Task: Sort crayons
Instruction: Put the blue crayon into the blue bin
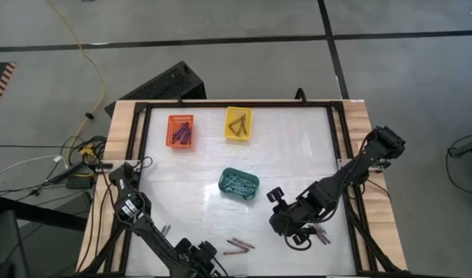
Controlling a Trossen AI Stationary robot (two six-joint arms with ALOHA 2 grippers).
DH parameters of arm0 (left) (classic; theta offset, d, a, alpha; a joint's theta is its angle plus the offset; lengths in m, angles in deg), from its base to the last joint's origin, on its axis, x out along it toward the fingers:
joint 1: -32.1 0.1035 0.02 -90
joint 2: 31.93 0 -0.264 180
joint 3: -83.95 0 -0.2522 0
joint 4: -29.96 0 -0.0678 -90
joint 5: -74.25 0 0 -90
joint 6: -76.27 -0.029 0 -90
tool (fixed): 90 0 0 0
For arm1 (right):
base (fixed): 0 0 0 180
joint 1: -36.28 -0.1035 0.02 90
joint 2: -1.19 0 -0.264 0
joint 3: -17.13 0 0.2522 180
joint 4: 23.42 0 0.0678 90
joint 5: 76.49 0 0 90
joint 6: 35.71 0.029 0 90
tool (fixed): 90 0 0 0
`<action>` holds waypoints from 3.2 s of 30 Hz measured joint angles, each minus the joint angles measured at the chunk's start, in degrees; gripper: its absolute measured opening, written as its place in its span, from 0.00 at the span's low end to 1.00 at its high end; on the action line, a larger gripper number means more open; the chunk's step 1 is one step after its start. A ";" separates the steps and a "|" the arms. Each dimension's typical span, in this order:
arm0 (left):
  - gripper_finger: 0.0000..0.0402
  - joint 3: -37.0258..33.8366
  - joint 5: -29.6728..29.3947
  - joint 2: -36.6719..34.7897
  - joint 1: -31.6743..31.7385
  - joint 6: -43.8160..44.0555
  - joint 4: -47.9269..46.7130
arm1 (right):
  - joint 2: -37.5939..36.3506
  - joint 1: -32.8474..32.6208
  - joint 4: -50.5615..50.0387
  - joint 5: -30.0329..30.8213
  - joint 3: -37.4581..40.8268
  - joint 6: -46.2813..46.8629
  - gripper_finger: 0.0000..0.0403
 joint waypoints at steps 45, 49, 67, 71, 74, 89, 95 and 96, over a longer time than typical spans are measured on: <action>0.00 -2.13 -18.83 -14.47 25.55 -58.70 1.83 | -0.02 0.21 -7.08 3.42 7.01 13.08 0.26; 0.00 -2.44 -14.38 -14.45 30.92 -67.38 4.41 | -1.41 -1.72 -7.60 3.57 9.83 18.03 0.26; 0.03 -15.49 -0.68 -14.45 42.57 -81.44 18.31 | -18.17 -14.66 -10.36 13.31 20.67 42.42 0.26; 0.06 -15.47 0.46 -14.49 42.57 -82.73 18.64 | -18.60 -17.17 -10.26 13.27 23.20 48.54 0.26; 0.06 -15.47 2.16 -14.49 42.57 -83.25 18.27 | -18.62 -18.92 -9.92 12.82 24.55 52.22 0.26; 0.16 -15.44 7.24 -14.49 43.12 -85.13 17.99 | -18.60 -21.49 -9.27 13.13 24.87 58.77 0.26; 0.29 -15.42 8.94 -14.49 42.93 -85.44 17.56 | -18.60 -22.08 -8.97 13.05 24.87 62.07 0.26; 0.31 -15.16 9.55 -14.49 42.87 -85.46 17.24 | -18.60 -22.09 -8.87 12.74 24.87 63.16 0.26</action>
